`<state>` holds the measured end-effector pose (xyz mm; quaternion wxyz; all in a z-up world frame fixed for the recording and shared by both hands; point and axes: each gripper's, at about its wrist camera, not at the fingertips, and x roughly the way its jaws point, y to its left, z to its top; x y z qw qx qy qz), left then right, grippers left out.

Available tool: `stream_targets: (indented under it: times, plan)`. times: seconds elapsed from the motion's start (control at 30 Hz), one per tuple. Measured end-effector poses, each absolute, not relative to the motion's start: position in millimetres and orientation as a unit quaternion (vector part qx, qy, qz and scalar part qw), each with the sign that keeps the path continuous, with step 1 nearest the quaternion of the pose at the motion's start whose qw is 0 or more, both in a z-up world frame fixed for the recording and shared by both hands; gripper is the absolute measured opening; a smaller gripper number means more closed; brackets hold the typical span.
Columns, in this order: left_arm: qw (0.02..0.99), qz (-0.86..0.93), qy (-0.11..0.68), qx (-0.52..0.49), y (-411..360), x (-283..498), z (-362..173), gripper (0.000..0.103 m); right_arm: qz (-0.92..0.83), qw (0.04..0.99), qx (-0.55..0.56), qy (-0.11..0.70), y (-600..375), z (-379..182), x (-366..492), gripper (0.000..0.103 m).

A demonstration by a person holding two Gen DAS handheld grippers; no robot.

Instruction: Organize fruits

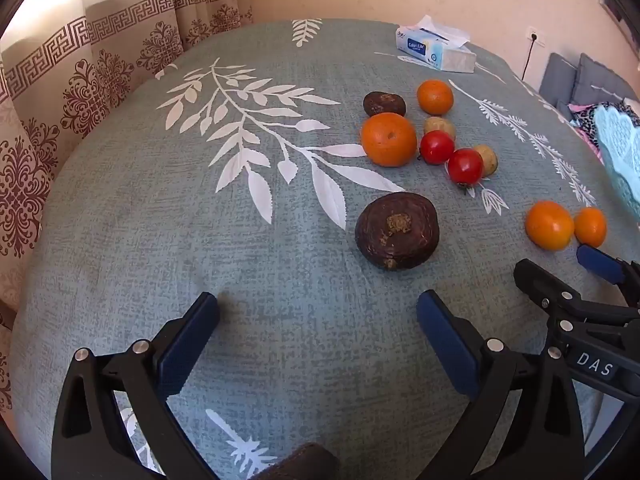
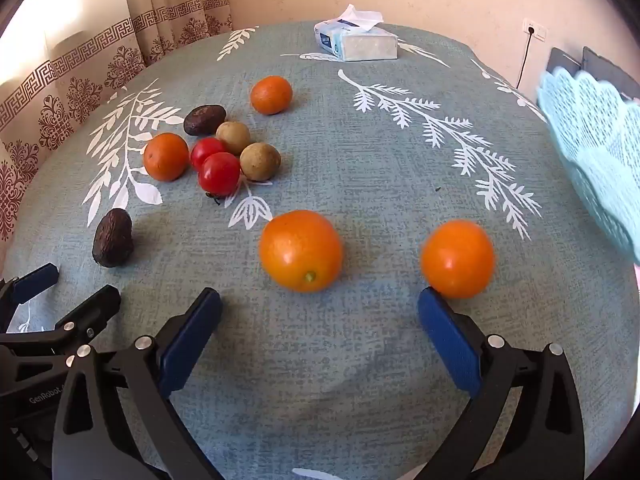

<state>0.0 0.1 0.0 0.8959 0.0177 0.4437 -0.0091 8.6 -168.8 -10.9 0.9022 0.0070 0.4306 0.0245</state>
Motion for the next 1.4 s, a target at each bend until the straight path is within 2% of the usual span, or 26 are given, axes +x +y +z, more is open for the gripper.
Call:
stream_targets:
  times: [1.4]
  plan:
    - [0.897, 0.003, 0.441, 0.021, -0.1, -4.2, -0.1, 0.098, 0.026, 0.902, 0.010, 0.430, -169.9, -11.4, 8.8, 0.100]
